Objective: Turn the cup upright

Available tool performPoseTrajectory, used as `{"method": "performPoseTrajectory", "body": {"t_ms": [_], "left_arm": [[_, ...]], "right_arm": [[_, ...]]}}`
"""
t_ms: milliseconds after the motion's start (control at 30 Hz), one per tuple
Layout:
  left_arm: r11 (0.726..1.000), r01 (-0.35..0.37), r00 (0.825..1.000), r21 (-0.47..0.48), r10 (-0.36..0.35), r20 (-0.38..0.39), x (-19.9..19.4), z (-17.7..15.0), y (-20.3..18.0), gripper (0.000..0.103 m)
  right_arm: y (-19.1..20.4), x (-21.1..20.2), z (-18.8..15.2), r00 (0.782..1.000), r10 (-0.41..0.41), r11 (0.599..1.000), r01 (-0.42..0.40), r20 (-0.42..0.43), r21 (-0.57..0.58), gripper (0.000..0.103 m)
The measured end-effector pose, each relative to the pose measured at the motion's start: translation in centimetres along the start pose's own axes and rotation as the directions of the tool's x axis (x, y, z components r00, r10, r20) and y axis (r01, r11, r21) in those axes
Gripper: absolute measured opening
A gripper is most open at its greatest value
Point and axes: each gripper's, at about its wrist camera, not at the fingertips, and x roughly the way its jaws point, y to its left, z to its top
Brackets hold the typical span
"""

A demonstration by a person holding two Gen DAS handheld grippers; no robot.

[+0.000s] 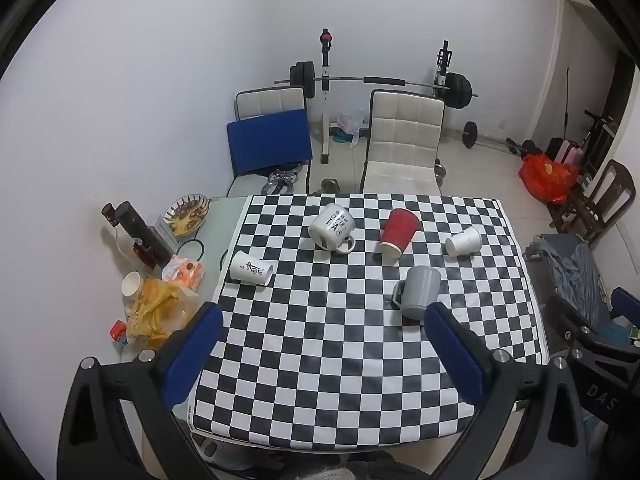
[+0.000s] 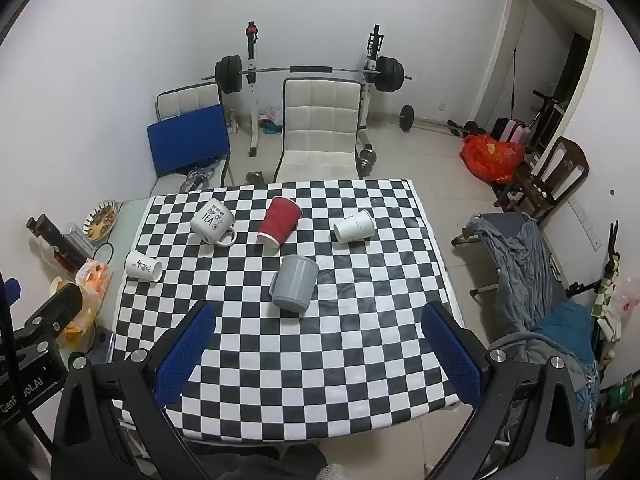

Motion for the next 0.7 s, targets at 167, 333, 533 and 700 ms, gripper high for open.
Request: {"method": "performPoseTrajectory", "body": {"t_ms": [167, 333, 533, 700], "left_arm": [[1.000, 0.002, 1.000, 0.003, -0.002, -0.002, 0.02, -0.02, -0.12, 0.103], [1.000, 0.008, 1.000, -0.001, -0.008, -0.001, -0.03, 0.03, 0.10, 0.103], [1.000, 0.004, 1.000, -0.002, -0.004, 0.004, -0.06, 0.02, 0.10, 0.103], [1.000, 0.001, 1.000, 0.000, -0.001, 0.005, -0.09, 0.03, 0.08, 0.103]], "right_arm": [[-0.01, -0.07, 0.11, 1.000, -0.009, 1.000, 0.009, 0.002, -0.002, 0.103], [-0.09, -0.15, 0.07, 1.000, -0.002, 1.000, 0.002, 0.000, 0.001, 0.103], [0.14, -0.47, 0.63, 1.000, 0.001, 1.000, -0.001, 0.001, 0.000, 0.103], [0.06, -0.47, 0.46, 1.000, 0.000, 1.000, 0.000, 0.001, 0.000, 0.103]]}}
